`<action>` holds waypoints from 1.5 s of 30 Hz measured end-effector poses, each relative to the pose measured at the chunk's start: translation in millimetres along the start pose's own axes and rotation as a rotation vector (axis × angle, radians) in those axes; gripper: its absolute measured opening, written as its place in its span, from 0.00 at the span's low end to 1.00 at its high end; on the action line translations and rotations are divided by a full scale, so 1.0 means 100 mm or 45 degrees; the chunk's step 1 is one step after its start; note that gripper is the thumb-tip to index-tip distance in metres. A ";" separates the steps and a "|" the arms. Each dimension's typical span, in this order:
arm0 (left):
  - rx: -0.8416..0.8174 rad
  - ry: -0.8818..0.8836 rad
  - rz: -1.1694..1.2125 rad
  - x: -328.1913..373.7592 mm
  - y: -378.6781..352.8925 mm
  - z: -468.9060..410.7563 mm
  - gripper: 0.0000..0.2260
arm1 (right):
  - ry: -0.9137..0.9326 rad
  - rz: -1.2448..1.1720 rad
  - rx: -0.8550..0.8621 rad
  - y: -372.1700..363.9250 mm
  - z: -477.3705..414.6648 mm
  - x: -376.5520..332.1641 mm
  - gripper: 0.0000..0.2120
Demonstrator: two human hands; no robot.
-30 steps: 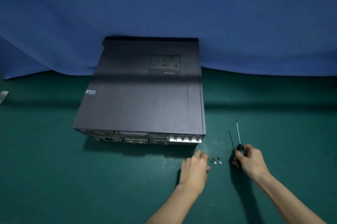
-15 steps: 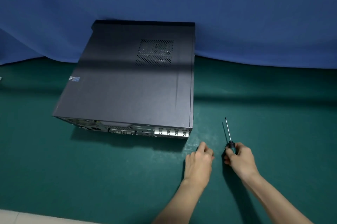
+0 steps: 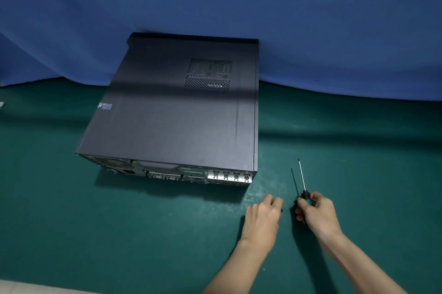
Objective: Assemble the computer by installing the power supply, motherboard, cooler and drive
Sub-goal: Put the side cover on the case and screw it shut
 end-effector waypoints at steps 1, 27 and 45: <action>0.040 0.040 0.074 -0.05 0.05 0.01 0.15 | -0.006 -0.028 0.014 0.01 0.03 -0.03 0.06; 0.496 0.381 1.416 -0.75 1.08 0.47 0.07 | -0.055 -0.725 -0.454 -0.75 0.88 -0.96 0.09; 1.090 0.446 1.324 -0.77 1.25 0.45 0.05 | 0.332 -0.473 -0.143 -0.60 0.50 -1.32 0.12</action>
Point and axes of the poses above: each hand's wrist, its own z-axis away from the middle knuckle, its own y-axis out of the back of the hand, x = y × z, the point moved 9 cm from there along -z, towards the middle knuckle, and after that the axes turned 12 degrees about y, right-handed, at the moved point
